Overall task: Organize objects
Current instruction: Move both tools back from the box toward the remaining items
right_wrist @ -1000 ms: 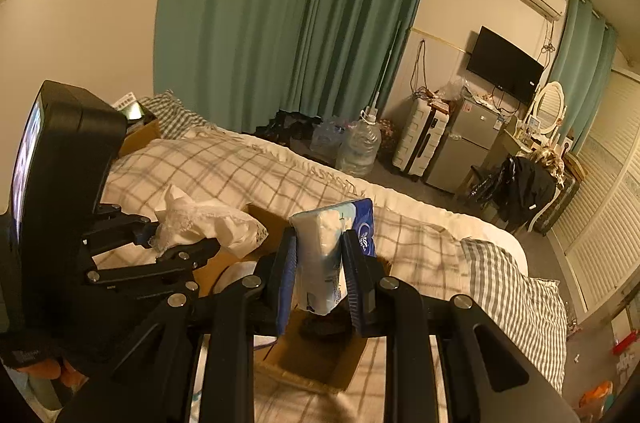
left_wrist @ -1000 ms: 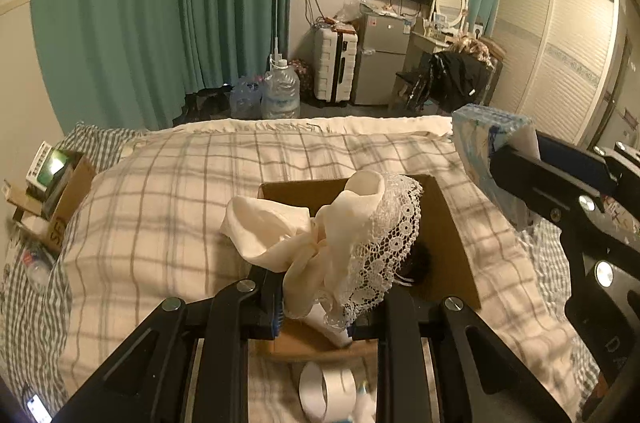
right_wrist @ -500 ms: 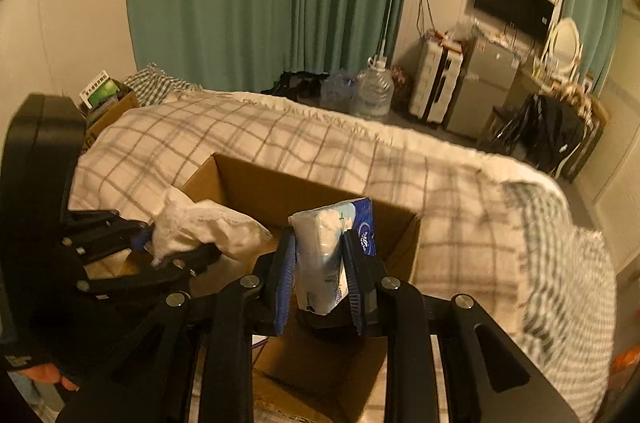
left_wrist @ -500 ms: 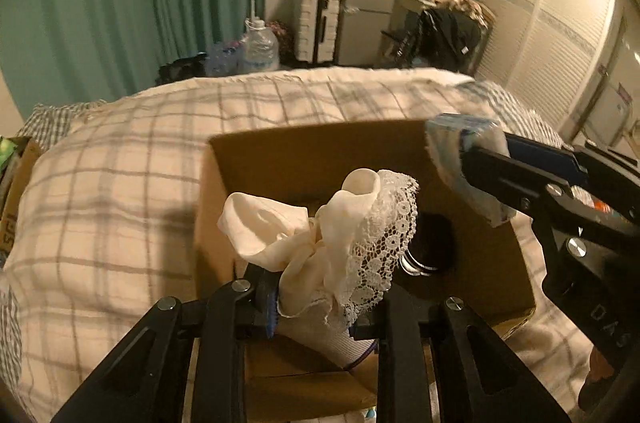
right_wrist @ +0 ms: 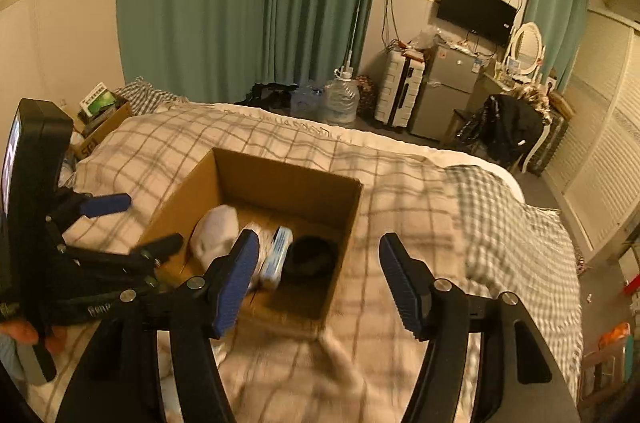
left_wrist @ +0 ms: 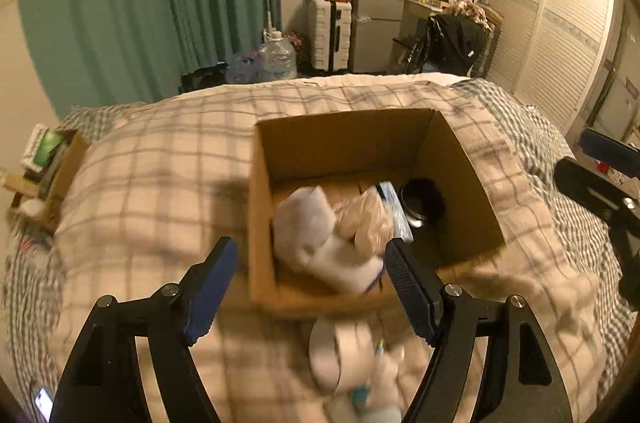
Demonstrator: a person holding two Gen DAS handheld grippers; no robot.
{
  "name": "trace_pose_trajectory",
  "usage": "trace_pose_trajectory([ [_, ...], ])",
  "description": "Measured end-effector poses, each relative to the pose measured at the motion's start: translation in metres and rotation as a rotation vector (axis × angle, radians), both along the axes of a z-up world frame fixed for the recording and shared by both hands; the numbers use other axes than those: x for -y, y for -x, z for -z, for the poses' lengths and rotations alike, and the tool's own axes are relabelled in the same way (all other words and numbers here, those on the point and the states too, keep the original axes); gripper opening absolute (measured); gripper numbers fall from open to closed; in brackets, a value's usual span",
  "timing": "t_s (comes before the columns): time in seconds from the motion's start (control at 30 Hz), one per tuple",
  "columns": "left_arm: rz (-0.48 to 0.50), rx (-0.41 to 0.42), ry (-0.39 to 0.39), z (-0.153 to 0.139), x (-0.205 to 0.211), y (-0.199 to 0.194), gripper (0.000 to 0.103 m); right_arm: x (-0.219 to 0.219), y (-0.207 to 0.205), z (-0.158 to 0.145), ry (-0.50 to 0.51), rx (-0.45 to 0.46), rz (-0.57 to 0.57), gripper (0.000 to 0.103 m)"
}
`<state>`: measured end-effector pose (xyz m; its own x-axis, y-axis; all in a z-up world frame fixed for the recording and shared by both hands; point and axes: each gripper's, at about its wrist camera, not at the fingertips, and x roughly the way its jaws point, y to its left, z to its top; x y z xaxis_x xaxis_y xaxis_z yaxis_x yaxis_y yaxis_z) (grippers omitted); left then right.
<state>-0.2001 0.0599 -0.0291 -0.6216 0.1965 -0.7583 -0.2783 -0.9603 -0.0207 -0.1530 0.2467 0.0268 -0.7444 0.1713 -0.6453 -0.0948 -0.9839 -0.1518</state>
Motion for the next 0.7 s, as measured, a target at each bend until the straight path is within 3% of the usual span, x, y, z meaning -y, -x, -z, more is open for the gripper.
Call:
trace_pose_trajectory([
  [0.13, -0.017, -0.003, -0.018, -0.005, 0.019, -0.036, 0.079, 0.018, -0.041, -0.013, 0.006, -0.019, -0.002, 0.067],
  [0.27, -0.043, -0.016, -0.029, 0.002, 0.029, -0.070, 0.079, 0.035, -0.070, -0.006, 0.021, -0.014, -0.005, 0.071],
  [0.47, -0.055, 0.036, -0.046, 0.038, 0.027, -0.100, 0.079, 0.039, -0.083, 0.050, 0.053, 0.081, 0.041, 0.072],
  [0.6, -0.038, 0.079, 0.000, 0.069, 0.014, -0.109, 0.079, 0.034, -0.078, 0.094, 0.015, 0.151, 0.083, 0.082],
  [0.7, -0.008, 0.116, 0.030, 0.093, 0.004, -0.115, 0.079, 0.030, -0.076, 0.120, 0.014, 0.194, 0.097, 0.083],
])
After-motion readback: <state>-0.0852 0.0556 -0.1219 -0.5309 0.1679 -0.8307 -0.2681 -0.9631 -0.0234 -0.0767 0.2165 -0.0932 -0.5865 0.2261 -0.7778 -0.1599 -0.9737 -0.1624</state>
